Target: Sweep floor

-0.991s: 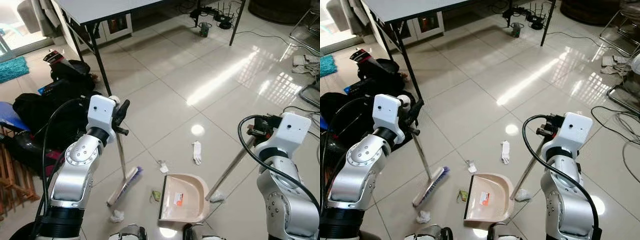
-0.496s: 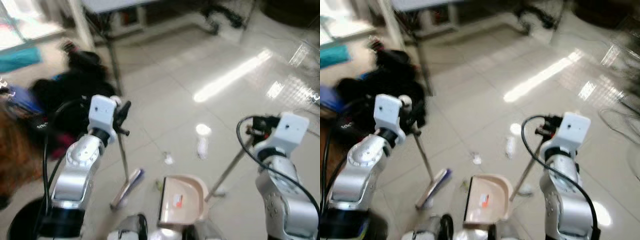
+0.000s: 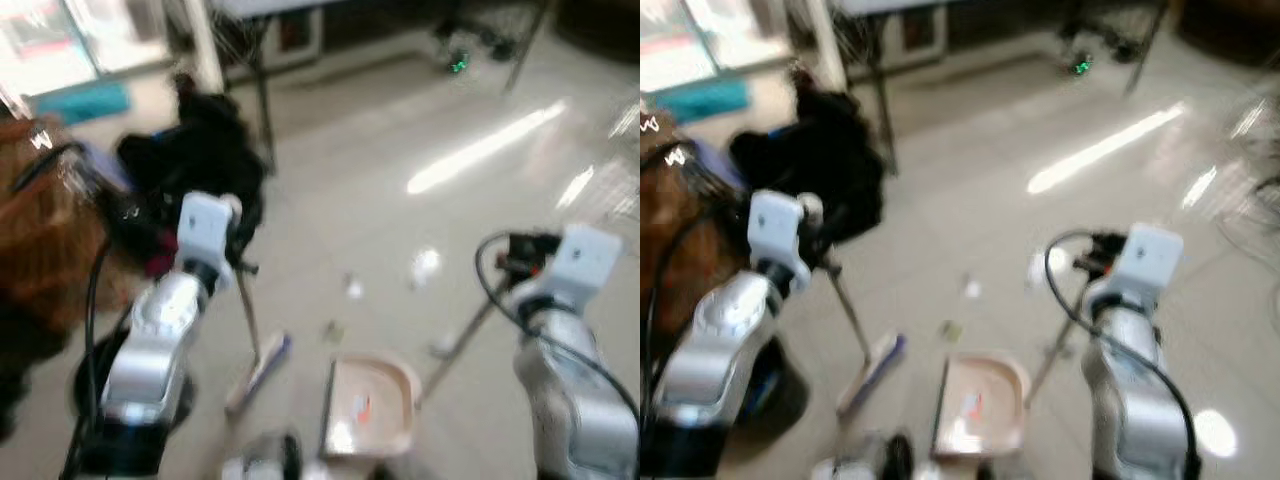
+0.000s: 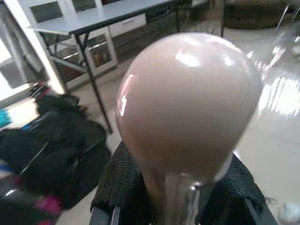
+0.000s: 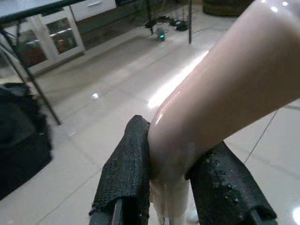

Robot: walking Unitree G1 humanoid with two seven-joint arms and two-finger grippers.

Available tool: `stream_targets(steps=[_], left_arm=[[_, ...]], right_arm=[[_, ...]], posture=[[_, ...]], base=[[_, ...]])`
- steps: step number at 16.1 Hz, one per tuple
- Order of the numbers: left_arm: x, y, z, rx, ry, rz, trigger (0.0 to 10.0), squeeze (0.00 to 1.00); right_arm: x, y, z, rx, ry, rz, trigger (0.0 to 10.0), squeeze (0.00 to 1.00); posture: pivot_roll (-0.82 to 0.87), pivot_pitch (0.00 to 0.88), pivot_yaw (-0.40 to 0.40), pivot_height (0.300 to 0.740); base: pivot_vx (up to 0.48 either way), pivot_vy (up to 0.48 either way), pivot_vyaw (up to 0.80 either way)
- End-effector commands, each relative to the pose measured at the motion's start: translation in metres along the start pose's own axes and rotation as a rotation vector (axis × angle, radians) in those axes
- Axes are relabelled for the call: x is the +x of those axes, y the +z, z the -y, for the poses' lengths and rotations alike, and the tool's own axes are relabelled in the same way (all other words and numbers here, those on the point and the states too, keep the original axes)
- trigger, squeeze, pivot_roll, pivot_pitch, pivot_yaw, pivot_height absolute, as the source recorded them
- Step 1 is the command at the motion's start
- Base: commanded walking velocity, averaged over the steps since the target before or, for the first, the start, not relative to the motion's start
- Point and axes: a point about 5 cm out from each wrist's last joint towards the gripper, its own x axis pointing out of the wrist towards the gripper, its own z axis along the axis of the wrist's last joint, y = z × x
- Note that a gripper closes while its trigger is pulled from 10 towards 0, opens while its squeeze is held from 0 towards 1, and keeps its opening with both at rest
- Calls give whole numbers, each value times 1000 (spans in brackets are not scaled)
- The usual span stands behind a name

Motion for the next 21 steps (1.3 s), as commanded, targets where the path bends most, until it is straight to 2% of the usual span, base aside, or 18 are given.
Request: stream_targets(steps=[1, 12, 21], left_arm=[[1, 11, -3, 19, 7, 35, 10000, 0], [0, 11, -1, 19, -6, 29, 10000, 0], [0, 13, -1, 20, -15, 40, 10000, 0]], right_arm=[[-2, 8, -2, 7, 12, 37, 10000, 0], [-3, 8, -2, 6, 11, 27, 10000, 0], [-3, 5, -2, 6, 9, 15, 10000, 0]], posture=[[-32, 130, 17, 740], [-37, 144, 15, 740], [-34, 131, 16, 740]], base=[[0, 0, 0], [0, 0, 0], [330, 0, 0]])
